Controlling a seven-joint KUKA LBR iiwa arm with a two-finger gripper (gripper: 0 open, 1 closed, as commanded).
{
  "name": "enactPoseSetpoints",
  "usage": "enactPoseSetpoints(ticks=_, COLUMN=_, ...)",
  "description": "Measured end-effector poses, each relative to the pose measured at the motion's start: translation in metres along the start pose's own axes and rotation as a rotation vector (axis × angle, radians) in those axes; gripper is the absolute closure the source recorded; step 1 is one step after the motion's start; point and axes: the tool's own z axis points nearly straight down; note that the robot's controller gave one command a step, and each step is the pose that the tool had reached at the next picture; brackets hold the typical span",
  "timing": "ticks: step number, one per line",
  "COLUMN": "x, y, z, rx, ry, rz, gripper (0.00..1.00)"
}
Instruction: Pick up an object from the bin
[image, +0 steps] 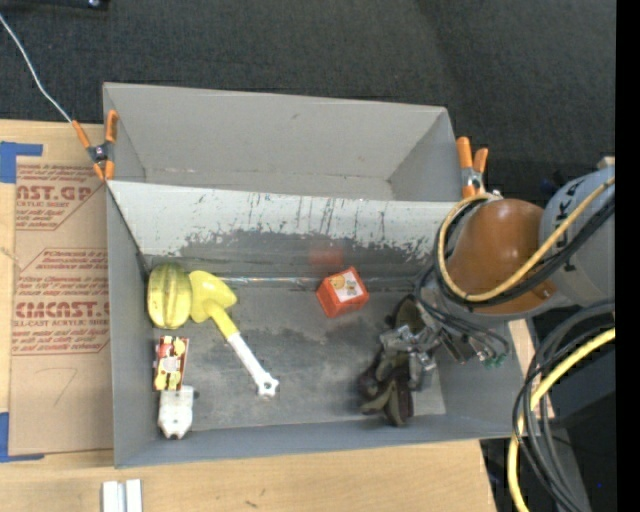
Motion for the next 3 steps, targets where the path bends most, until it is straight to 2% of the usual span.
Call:
enactPoseSetpoints(ticks=2, x=0.0, y=0.001, z=-0.019, rx=-0.001, ry=0.001, rz=0.0, gripper=1.0)
enactPoseSetpoints(ticks=3, x=0.002, y=0.003, z=-0.039, rx=-0.006, ry=0.007, rz=0.0, gripper=1.0)
